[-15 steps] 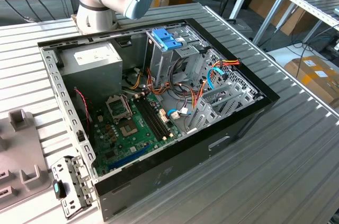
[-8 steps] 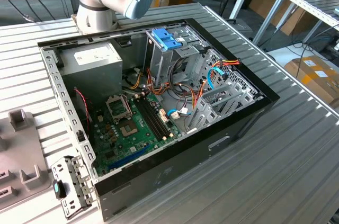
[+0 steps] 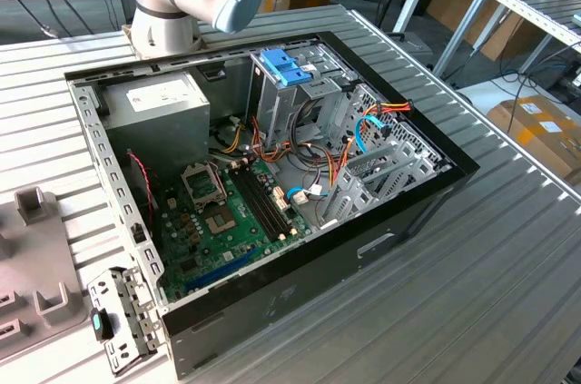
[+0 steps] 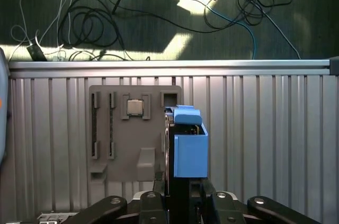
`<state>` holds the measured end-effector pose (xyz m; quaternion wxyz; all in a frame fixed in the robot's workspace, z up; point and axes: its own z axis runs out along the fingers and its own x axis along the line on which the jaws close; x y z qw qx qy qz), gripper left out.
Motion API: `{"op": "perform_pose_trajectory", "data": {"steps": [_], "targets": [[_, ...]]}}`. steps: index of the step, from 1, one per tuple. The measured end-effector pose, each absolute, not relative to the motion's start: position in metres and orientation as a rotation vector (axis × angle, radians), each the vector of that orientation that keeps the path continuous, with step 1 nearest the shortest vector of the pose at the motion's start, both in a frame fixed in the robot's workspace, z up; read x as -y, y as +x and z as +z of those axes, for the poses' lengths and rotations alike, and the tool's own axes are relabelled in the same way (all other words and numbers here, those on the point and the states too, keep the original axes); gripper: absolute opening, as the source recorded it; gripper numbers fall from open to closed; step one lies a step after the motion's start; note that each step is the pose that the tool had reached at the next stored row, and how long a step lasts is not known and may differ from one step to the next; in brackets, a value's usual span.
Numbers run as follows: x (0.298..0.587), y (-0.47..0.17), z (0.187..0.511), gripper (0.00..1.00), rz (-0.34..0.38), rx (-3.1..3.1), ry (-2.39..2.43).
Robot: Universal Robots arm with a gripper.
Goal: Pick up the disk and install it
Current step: 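Pick up the disk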
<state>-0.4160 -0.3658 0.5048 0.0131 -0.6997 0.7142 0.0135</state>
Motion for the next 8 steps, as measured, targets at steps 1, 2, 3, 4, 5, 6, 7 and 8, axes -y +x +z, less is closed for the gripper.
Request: {"op": "perform_pose_trajectory", "data": {"steps": [1, 2, 3, 4, 5, 6, 7, 8], "targets": [[0.366, -0.414, 0.505, 0.35, 0.042, -2.225, -2.180], [0.366, -0.412, 0.505, 0.35, 0.042, -2.225, -2.180], [0.366, -0.409, 0.505, 0.35, 0.042, -2.225, -2.180], [0.366, -0.403, 0.505, 0.35, 0.042, -2.225, -2.180], [0.366, -0.400, 0.505, 0.35, 0.042, -2.225, -2.180], [0.366, -0.397, 0.505, 0.35, 0.042, -2.225, -2.180], [0.366, -0.394, 0.505, 0.35, 0.042, -2.225, -2.180], [0.366, -0.391, 0.505, 0.35, 0.042, -2.225, -2.180]]}}
